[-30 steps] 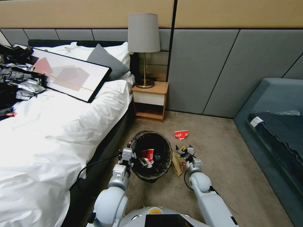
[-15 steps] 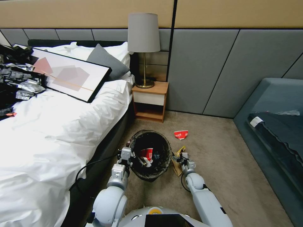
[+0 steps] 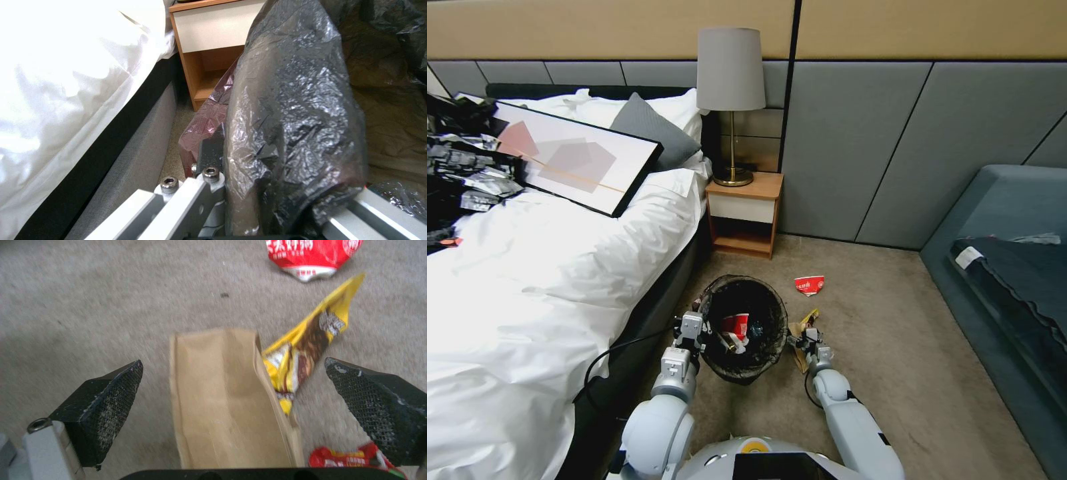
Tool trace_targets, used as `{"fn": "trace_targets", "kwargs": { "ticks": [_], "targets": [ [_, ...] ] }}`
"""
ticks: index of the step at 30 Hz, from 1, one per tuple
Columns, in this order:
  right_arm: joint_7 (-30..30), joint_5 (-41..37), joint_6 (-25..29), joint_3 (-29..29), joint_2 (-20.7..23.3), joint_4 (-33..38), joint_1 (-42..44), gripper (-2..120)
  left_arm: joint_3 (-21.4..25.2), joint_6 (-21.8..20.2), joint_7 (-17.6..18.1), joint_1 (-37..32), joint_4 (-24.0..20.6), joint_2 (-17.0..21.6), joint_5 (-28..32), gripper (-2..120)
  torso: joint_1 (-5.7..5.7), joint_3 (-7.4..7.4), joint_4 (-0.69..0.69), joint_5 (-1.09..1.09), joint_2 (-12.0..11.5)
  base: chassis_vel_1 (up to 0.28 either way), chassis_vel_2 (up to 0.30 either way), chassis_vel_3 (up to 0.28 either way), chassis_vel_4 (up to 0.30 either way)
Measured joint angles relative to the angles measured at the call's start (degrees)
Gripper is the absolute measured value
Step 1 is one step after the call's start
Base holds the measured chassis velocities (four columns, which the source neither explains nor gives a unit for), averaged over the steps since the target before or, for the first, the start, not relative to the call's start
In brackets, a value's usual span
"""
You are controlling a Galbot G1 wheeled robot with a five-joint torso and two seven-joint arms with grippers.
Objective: Pick up the trash bin, then pick up the garbage from the floor and place it into the trash bin.
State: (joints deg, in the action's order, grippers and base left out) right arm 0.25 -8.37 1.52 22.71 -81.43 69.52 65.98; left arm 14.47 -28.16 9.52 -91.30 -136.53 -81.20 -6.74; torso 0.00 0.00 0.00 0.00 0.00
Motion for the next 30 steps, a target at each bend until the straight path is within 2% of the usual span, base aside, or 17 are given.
{"fn": "trace_targets", "kwargs": {
  "ticks": [8,15,19,20,22,24,28,30],
  "targets": [
    [-0.38,1.07,1.18,0.43,-0.63,-2.96,0.18,99,-0.28,0.03,0.00,0.08,0.03,-0.05,-0.17,1,0.00,0.00,0.00,0.00,0.00,0.000,0.000,0.000,0.000],
    [-0.59,1.67,2.16,0.58,-0.92,-4.57,0.19,88,-0.29,0.07,0.03,-0.03,0.05,-0.02,-0.28,1,0.00,0.00,0.00,0.01,0.00,0.000,0.000,0.000,0.000],
    [-0.60,1.79,2.34,0.61,-1.04,-4.60,-0.02,72,-0.37,0.07,0.04,0.07,0.16,-0.04,-0.27,1,0.00,0.00,0.00,0.00,0.00,0.000,0.000,0.000,0.000],
    [-0.60,1.79,2.34,0.61,-1.04,-4.60,-0.02,72,-0.37,0.07,0.04,0.07,0.16,-0.04,-0.27,1,0.00,0.00,0.00,0.00,0.00,0.000,0.000,0.000,0.000],
    [-0.57,1.81,2.37,0.60,-1.07,-4.60,-0.16,61,-0.46,0.07,0.04,0.07,0.20,-0.06,-0.28,1,0.00,0.00,0.01,0.00,0.00,0.000,0.000,0.000,0.000],
    [-0.54,1.81,2.38,0.59,-1.07,-4.60,-0.22,59,-0.46,0.07,0.04,0.07,0.20,-0.05,-0.28,1,0.00,0.00,0.00,0.00,0.00,0.000,0.000,0.000,0.000],
    [-0.38,1.94,2.62,0.63,-0.92,-4.60,-0.36,37,-0.45,0.07,0.05,0.08,0.20,0.07,-0.29,1,0.00,0.00,0.00,0.01,0.00,0.000,0.000,0.000,0.000],
    [-0.36,2.03,2.74,0.67,-0.86,-4.59,-0.36,34,-0.48,0.07,0.05,0.12,0.21,0.07,-0.29,1,0.00,0.00,0.00,0.01,0.00,0.000,0.000,0.000,0.000]
  ]
}}
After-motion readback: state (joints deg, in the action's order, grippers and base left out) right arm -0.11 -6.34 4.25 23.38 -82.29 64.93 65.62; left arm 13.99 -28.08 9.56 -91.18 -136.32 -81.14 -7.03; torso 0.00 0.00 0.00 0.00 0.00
